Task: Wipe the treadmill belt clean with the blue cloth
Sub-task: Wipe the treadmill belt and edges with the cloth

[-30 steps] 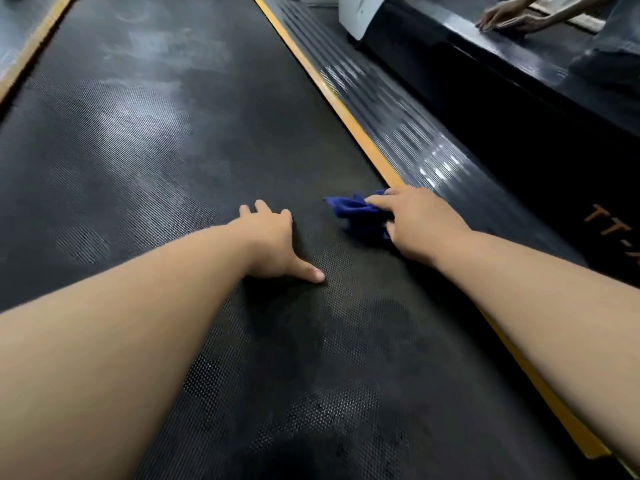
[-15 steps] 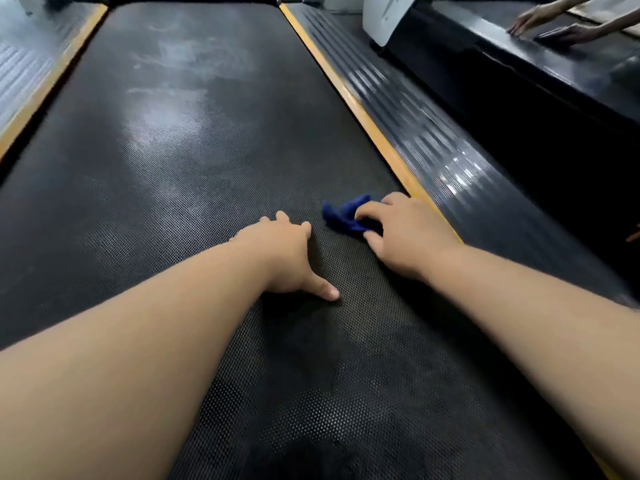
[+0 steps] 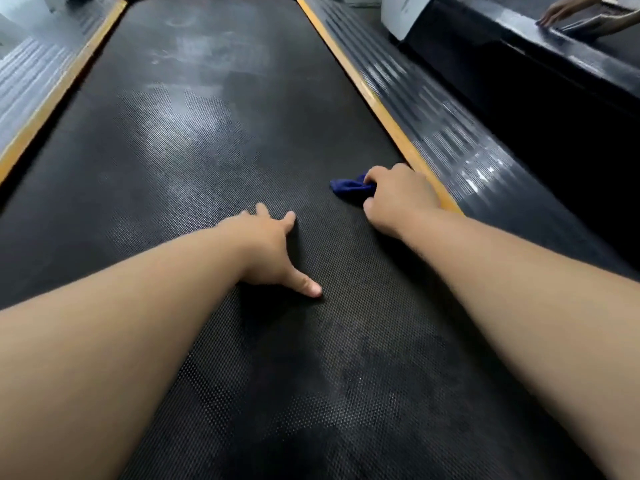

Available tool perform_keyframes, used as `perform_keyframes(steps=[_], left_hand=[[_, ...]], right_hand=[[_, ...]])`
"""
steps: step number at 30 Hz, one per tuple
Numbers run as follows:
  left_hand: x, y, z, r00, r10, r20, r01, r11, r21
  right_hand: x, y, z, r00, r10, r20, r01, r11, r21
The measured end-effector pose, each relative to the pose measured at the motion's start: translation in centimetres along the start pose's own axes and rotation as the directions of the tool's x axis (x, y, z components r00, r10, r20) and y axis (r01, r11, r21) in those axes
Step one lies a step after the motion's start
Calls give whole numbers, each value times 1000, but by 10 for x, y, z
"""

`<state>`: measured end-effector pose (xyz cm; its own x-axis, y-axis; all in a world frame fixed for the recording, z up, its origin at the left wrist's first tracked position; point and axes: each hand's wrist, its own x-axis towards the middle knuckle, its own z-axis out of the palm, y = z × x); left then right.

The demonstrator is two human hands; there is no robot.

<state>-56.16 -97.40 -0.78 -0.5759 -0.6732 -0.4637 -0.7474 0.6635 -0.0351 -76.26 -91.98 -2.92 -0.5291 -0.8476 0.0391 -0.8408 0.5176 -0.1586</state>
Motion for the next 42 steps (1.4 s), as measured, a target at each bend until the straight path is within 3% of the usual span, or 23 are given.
perform_keyframes(steps=[3,5,7,8,10,13,15,20,22,25,27,30,32,36,38,42], left_hand=[[-6,-20,2,997,76,-3,-76,997,-15],[-12,-29,4,994,108,-12,-108,994,-22],[-12,-29,6,993,111,-28,-111,994,-8],[-12,-28,5,994,105,-29,-105,994,-11],[-11,-26,5,995,95,-21,-96,995,-30],[-10,-28,7,994,101,-30,-102,994,-49],[-10,-28,6,994,106,-32,-107,993,-52],[-9,-29,8,992,111,-64,-115,991,-61],[-9,-30,11,990,115,-79,-122,989,-86],[-8,-31,15,990,115,-84,-125,985,-119],[-7,-30,13,990,115,-77,-124,986,-114],[-6,-31,14,990,114,-78,-123,986,-117],[-7,-30,14,991,109,-81,-118,986,-119],[-13,-28,16,993,85,-76,-95,987,-129],[-16,-26,16,994,77,-75,-88,985,-145],[-23,-19,9,996,58,-61,-64,992,-113]], right_hand=[[-35,-12,-2,984,-175,-13,176,977,122],[-65,-22,-4,920,-391,5,382,902,199],[-63,-16,-5,881,-472,24,459,867,195],[-46,-5,-5,897,-443,11,437,888,147],[-10,17,-1,966,-253,-50,256,964,66],[10,17,11,983,63,-173,-34,986,165],[-2,-3,17,989,19,-147,8,983,183],[-29,-14,7,931,-360,-56,365,919,151],[-10,0,7,958,-275,-79,282,954,99],[12,5,6,988,59,-142,-31,982,187],[5,-18,12,993,17,-113,5,981,194],[-37,-55,16,948,-307,-89,319,925,205],[-50,-48,9,909,-413,-54,416,893,170],[-28,8,-13,969,-247,-9,246,967,-69],[-34,21,-14,983,-175,51,179,980,-89],[-57,16,-13,963,-202,176,208,978,-12]])
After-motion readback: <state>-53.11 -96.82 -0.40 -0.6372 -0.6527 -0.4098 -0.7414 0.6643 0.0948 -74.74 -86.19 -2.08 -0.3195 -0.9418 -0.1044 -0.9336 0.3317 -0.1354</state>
